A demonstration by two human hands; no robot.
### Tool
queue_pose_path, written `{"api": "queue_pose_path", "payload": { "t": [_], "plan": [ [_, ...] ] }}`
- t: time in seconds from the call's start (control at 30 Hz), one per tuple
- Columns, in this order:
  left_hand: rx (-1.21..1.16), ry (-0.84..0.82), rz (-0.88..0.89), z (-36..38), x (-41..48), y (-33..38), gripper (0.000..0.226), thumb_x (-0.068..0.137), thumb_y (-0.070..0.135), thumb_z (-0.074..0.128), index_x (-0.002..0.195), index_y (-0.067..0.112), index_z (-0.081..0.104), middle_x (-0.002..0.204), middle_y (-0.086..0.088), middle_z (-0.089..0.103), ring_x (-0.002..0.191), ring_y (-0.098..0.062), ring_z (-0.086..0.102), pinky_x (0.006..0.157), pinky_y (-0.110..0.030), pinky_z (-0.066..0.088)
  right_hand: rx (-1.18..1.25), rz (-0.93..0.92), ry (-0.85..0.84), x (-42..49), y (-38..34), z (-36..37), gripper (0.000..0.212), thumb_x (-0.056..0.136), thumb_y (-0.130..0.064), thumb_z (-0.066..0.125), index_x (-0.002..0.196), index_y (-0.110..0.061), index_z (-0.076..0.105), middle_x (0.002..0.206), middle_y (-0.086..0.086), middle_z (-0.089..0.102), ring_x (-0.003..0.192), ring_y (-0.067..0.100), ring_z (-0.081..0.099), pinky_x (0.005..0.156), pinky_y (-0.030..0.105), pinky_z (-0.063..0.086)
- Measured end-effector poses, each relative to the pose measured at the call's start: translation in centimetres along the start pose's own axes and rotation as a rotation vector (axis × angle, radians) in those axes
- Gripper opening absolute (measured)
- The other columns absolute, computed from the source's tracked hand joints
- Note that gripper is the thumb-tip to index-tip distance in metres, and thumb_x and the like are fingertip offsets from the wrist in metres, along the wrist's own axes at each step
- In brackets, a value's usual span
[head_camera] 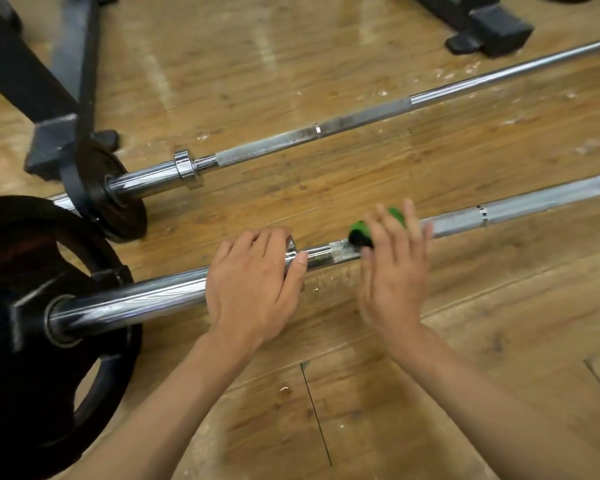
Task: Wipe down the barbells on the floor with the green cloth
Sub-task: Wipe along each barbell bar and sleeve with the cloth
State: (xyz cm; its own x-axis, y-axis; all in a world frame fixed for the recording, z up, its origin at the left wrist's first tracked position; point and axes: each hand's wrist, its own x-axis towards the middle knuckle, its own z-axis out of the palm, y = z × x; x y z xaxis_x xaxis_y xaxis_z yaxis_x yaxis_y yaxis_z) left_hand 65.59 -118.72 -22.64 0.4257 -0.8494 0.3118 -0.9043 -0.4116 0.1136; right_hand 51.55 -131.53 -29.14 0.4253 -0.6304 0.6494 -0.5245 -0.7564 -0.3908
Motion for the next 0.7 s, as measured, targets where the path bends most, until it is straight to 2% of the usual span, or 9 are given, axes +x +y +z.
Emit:
{"api": "queue_pose_path", "payload": {
  "t": [0.1,0.17,0.27,0.33,0.4,0.5,0.6,0.63,0.7],
  "plan": [
    [0.022,0.009,0.007,-0.1,-0.3,-0.1,0.049,0.106,0.040,0.030,0.119,0.011,0.068,0.106,-0.003,0.073,0.095,-0.028,0.063,0.081,-0.041,0.037,-0.018,-0.336,-0.102,-0.1,-1.9,0.6,0.036,0.110,-0.027,0.047,0.139,-0.014,0.063,0.141,0.010,0.064,0.146,0.032,0.045,0.127,0.050,0.016],
    [0.008,-0.003,0.011,-0.2,-0.5,-0.1,0.050,0.106,0.040,0.029,0.120,0.011,0.067,0.106,-0.004,0.072,0.095,-0.028,0.063,0.081,-0.042,0.041,-0.108,-0.423,-0.116,0.9,0.8,-0.6,0.036,0.107,-0.029,0.052,0.139,-0.018,0.062,0.137,0.008,0.066,0.143,0.031,0.050,0.127,0.053,0.017],
    [-0.016,0.002,0.001,-0.3,-0.8,0.2,0.047,0.105,0.040,0.031,0.118,0.013,0.067,0.106,-0.002,0.071,0.094,-0.027,0.063,0.080,-0.041,0.043,-0.158,-0.174,-0.068,2.3,5.2,-2.8,0.033,0.106,-0.029,0.045,0.123,-0.013,0.068,0.118,0.009,0.072,0.136,0.030,0.056,0.126,0.058,0.016],
    [-0.017,0.018,-0.002,-0.3,-1.0,0.4,0.045,0.104,0.040,0.033,0.115,0.013,0.067,0.106,-0.001,0.071,0.094,-0.027,0.064,0.081,-0.041,0.040,-0.167,0.048,-0.042,3.2,5.6,-4.0,0.036,0.106,-0.030,0.042,0.106,-0.010,0.072,0.101,0.009,0.072,0.117,0.031,0.064,0.125,0.059,0.018],
    [-0.021,0.032,0.004,-0.2,-1.4,0.6,0.045,0.103,0.041,0.034,0.114,0.013,0.067,0.107,-0.001,0.072,0.097,-0.027,0.065,0.084,-0.041,0.038,-0.152,0.161,-0.053,3.6,3.1,-3.8,0.039,0.105,-0.033,0.041,0.095,-0.011,0.073,0.090,0.009,0.068,0.094,0.033,0.063,0.122,0.058,0.025],
    [-0.026,0.026,0.021,-0.2,-2.2,0.7,0.053,0.106,0.045,0.028,0.119,0.012,0.067,0.115,-0.002,0.072,0.105,-0.026,0.065,0.087,-0.040,0.039,-0.097,0.019,-0.154,2.3,-1.6,-2.7,0.049,0.109,-0.038,0.036,0.093,-0.015,0.076,0.086,0.007,0.068,0.085,0.029,0.062,0.118,0.053,0.033],
    [-0.023,0.022,0.067,-0.1,-3.2,0.7,0.062,0.108,0.048,0.021,0.128,0.009,0.066,0.122,-0.005,0.071,0.112,-0.027,0.064,0.090,-0.042,0.041,-0.089,-0.203,-0.211,1.8,-1.6,-3.1,0.039,0.108,-0.034,0.044,0.092,-0.017,0.074,0.083,0.000,0.066,0.079,0.022,0.062,0.119,0.049,0.034],
    [-0.022,0.020,0.078,-0.2,-3.4,0.8,0.064,0.109,0.049,0.020,0.131,0.008,0.065,0.125,-0.006,0.070,0.114,-0.028,0.064,0.090,-0.042,0.041,-0.130,-0.217,-0.198,1.9,-0.5,-3.7,0.035,0.106,-0.031,0.046,0.090,-0.018,0.075,0.081,-0.001,0.066,0.077,0.021,0.062,0.119,0.049,0.033],
    [-0.013,0.019,0.083,-0.3,-3.9,1.2,0.066,0.108,0.050,0.020,0.133,0.007,0.065,0.128,-0.008,0.070,0.116,-0.029,0.064,0.092,-0.042,0.040,-0.206,-0.111,-0.156,2.4,2.2,-5.1,0.035,0.103,-0.030,0.047,0.084,-0.018,0.074,0.079,0.000,0.068,0.075,0.023,0.065,0.119,0.050,0.032]
  ]
}}
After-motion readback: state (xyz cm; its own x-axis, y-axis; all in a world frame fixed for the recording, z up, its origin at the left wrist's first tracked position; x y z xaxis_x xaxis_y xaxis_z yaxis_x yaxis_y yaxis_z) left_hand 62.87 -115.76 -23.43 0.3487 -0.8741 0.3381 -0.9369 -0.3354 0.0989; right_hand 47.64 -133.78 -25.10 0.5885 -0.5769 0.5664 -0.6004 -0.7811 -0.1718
